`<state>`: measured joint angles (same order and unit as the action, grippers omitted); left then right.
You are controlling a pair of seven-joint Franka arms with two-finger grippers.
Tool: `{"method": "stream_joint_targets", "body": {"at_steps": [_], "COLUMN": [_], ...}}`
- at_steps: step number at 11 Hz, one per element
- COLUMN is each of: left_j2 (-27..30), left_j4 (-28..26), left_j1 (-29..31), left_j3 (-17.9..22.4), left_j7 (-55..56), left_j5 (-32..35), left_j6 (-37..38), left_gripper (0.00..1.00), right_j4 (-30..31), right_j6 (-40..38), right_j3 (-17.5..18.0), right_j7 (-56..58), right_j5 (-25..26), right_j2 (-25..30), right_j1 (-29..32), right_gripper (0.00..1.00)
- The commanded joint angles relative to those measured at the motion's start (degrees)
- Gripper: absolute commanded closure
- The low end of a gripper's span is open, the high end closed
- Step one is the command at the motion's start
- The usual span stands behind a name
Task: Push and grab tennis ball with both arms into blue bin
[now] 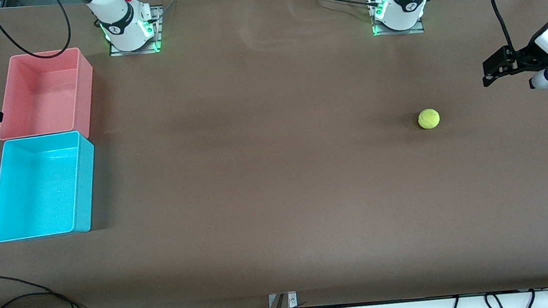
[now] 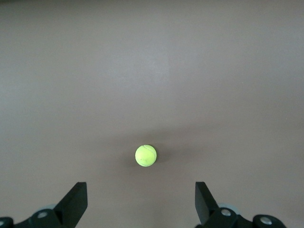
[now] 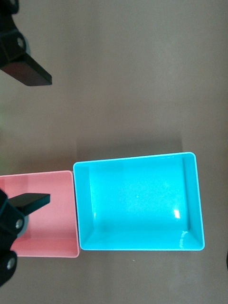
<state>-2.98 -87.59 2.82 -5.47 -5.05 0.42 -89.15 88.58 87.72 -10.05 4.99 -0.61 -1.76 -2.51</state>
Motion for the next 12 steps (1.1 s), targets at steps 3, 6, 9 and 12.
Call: {"method": "stream_joint_targets", "body": {"at_steps": [3, 6, 9, 12], "left_j2": [-0.1, -0.1, -1.59, -1.51], "left_j4": [0.31, 0.23, 0.58, 0.58], "left_j1": [0.08, 0.08, 0.17, 0.7], "left_j3": [-0.33, -0.25, -0.07, -0.07], "left_j7": [-1.01, -1.01, -1.19, -0.58], "left_j5": [1.69, 1.69, 1.69, 1.69], "left_j6": [0.64, 0.73, 0.38, 0.38], "left_gripper": [0.0, 0.0, 0.01, 0.33], "right_j4": [-1.04, -1.04, -1.04, -1.04], "right_j6": [-1.15, -1.15, -1.06, -1.15], "right_j3": [-1.28, -1.29, -1.29, -1.29], "right_j7": [0.37, 0.2, 0.11, 0.11], "right_j5": [0.35, 0.35, 0.26, 0.26], "right_j2": [0.18, 0.27, 0.27, 0.27], "right_j1": [0.14, 0.14, 0.14, 0.14], "right_gripper": [0.0, 0.0, 0.0, 0.0]}}
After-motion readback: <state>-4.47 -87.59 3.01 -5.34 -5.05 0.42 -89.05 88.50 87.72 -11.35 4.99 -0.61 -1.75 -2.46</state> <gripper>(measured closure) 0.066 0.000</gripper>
